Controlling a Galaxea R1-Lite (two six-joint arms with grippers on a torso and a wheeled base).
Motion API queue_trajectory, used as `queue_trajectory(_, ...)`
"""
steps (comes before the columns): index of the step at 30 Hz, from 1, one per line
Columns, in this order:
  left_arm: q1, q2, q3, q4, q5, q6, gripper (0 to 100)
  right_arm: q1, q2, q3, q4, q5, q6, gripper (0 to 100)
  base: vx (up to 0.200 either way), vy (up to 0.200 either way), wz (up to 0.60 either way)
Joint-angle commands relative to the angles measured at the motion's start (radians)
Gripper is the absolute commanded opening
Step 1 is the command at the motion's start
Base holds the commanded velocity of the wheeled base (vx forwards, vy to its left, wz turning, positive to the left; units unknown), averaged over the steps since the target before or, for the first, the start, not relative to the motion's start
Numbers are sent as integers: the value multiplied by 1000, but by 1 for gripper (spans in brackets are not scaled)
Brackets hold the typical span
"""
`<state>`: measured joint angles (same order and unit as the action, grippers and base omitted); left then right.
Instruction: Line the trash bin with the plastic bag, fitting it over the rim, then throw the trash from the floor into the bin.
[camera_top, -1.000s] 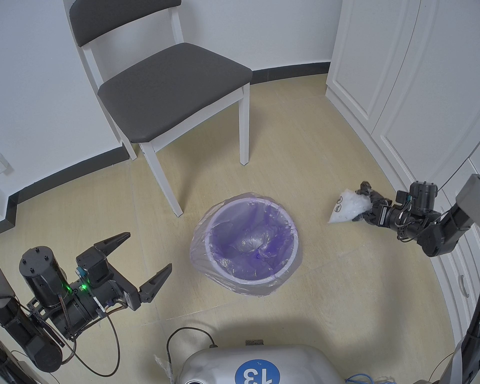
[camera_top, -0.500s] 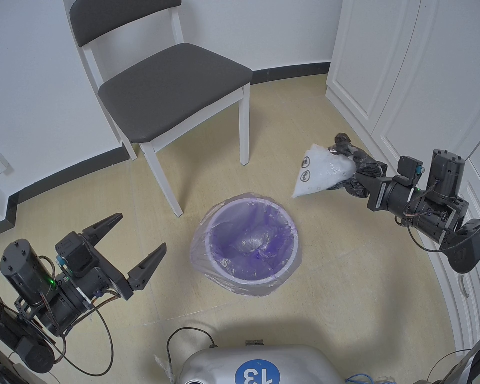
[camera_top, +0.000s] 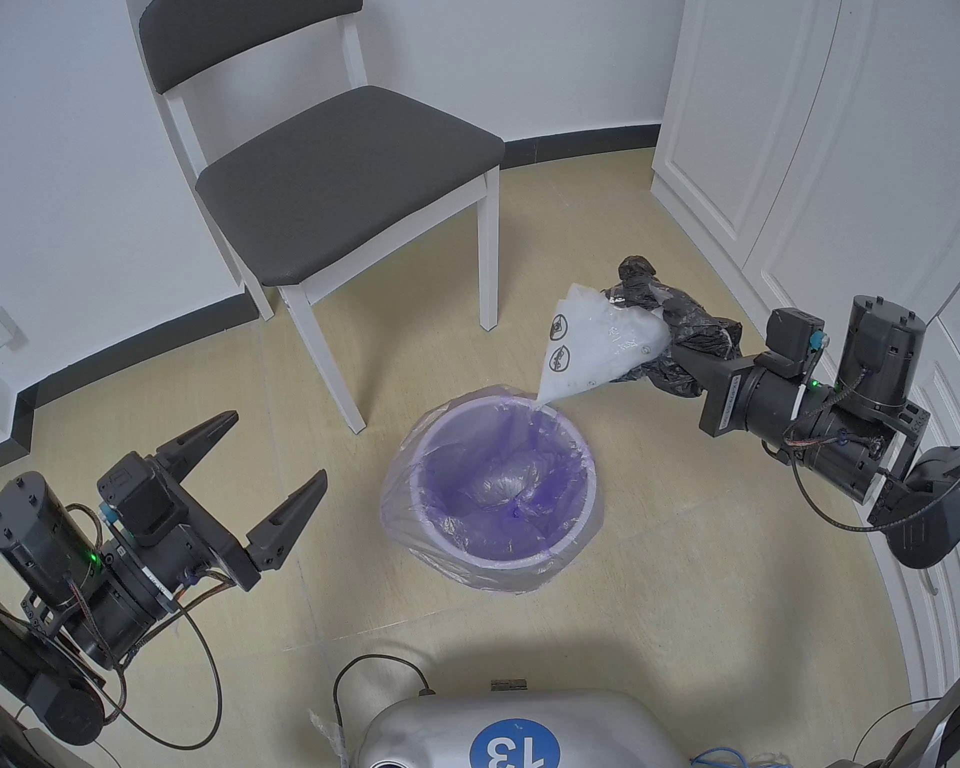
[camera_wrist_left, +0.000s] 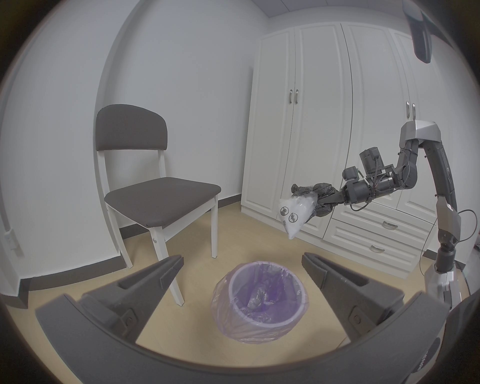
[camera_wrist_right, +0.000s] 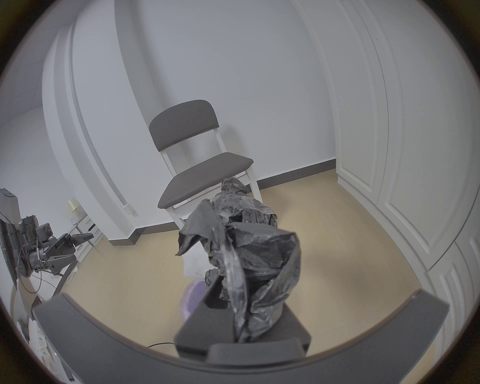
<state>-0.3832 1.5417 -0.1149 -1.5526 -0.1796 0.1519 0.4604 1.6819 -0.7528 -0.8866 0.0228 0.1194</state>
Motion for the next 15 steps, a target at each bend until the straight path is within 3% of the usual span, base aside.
queue_trajectory(1, 0, -6, -5, -18, 0, 1, 100, 20, 15, -34, 20, 0, -9, 0, 0, 0, 0)
queue_trajectory(9, 1, -17, -6, -18, 0, 5, 100, 34, 50, -143, 150, -1, -32, 0, 0, 0, 0)
queue_trajectory(15, 9, -14, -6, -18, 0, 5, 100, 112, 114, -260, 354, -49, -52, 0, 0, 0, 0)
